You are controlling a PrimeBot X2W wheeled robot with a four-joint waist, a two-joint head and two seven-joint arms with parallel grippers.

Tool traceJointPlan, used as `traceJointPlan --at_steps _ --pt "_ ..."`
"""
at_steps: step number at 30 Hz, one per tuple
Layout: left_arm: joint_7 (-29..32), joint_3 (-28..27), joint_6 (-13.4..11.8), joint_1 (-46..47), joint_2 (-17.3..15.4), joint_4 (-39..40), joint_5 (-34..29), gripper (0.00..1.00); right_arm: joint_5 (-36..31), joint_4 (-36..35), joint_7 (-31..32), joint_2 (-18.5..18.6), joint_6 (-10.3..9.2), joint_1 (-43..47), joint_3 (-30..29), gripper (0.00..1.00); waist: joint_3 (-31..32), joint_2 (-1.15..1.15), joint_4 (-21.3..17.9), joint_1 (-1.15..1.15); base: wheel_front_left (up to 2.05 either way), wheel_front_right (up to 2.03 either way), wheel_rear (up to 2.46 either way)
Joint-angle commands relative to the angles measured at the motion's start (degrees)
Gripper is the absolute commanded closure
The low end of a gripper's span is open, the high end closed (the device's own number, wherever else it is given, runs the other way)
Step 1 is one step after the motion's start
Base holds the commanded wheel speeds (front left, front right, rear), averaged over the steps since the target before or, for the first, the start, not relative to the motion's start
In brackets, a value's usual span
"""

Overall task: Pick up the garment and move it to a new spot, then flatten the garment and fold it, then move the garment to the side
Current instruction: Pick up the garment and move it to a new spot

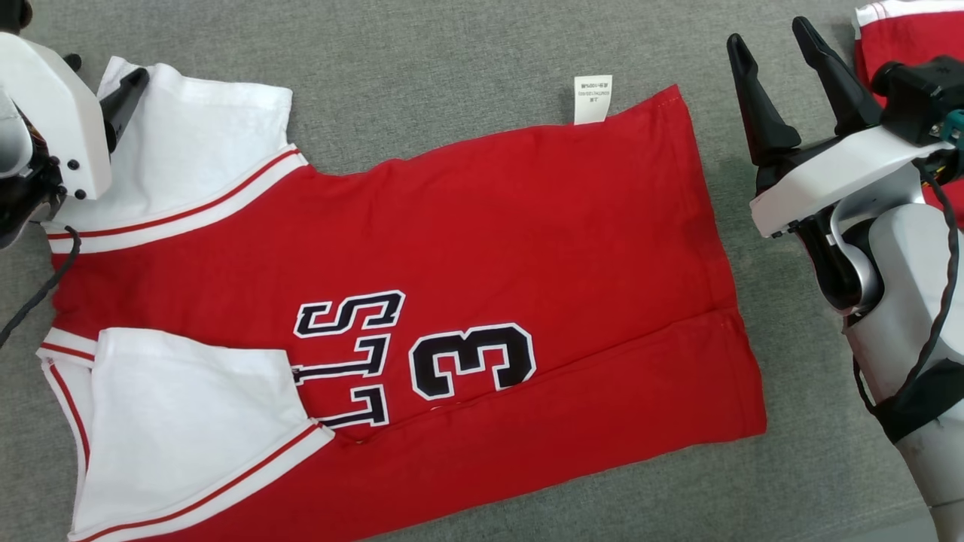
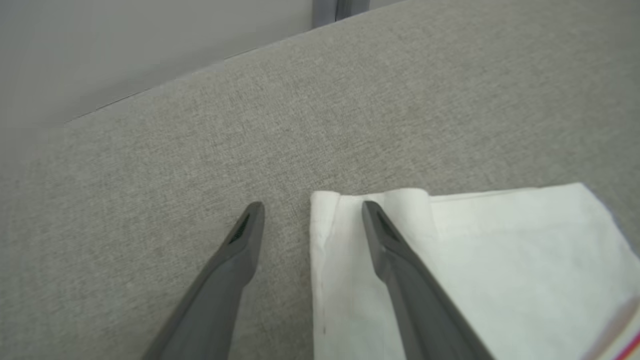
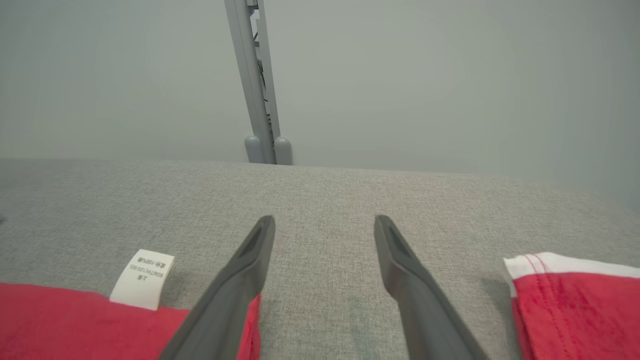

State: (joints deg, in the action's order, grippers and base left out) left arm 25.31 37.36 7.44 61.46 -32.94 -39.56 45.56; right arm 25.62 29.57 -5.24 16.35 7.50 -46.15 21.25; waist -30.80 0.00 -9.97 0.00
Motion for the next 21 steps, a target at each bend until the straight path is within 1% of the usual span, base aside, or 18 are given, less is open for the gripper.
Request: traceJointPlan --at_steps 1,4,7,8,9,12,16,21 --pt "0.34 0.41 0.07 1.13 -0.44 -0.17 0.3 0.0 0.38 0.42 -0.45 0.15 -0.03 -0.69 0.22 0.0 -0.04 0.0 -0.22 0.0 0.0 0.0 0.0" --pt "0.84 1.71 0.07 1.68 -0.79 -1.4 0.76 0.0 0.6 0.79 -0.77 0.19 -0.02 -1.2 0.64 0.0 -0.22 0.0 -0.7 0.0 0.0 0.0 0.0" --pt "2.32 3.06 0.07 1.83 -0.39 -3.15 1.21 0.0 0.76 1.28 -0.94 0.42 -0.02 -1.45 0.81 0.0 -0.27 0.0 -1.03 0.0 0.0 0.0 0.0" --pt "3.2 3.58 0.07 1.6 -0.15 -3.65 1.82 0.11 0.81 1.43 -1.05 0.47 -0.03 -1.63 0.81 0.0 -0.24 0.0 -1.07 0.0 0.0 0.0 0.0" --pt "3.76 4.06 0.07 1.39 0.07 -3.77 2.32 1.0 0.87 1.61 -1.09 0.47 -0.03 -1.77 0.84 0.0 -0.2 0.0 -1.08 0.0 0.0 0.0 0.0" --pt "3.37 4.6 0.07 1.72 0.38 -3.64 3.57 1.0 0.96 2.31 -1.25 0.74 -0.02 -1.78 0.64 0.0 0.16 0.0 -0.58 0.0 0.0 0.0 0.0" --pt "-1.25 4.02 0.07 2.48 0.62 -3.39 4.59 1.0 1.87 3.24 0.19 0.9 -0.02 -1.12 1.18 0.0 1.62 0.0 1.06 0.0 0.0 0.0 0.0" --pt "-6.78 5.24 0.07 1.05 1.66 -1.32 5.64 1.0 6.26 4.41 4.63 1.74 -0.03 0.25 3.4 0.0 4.16 0.0 4.19 0.0 0.0 0.0 0.0"
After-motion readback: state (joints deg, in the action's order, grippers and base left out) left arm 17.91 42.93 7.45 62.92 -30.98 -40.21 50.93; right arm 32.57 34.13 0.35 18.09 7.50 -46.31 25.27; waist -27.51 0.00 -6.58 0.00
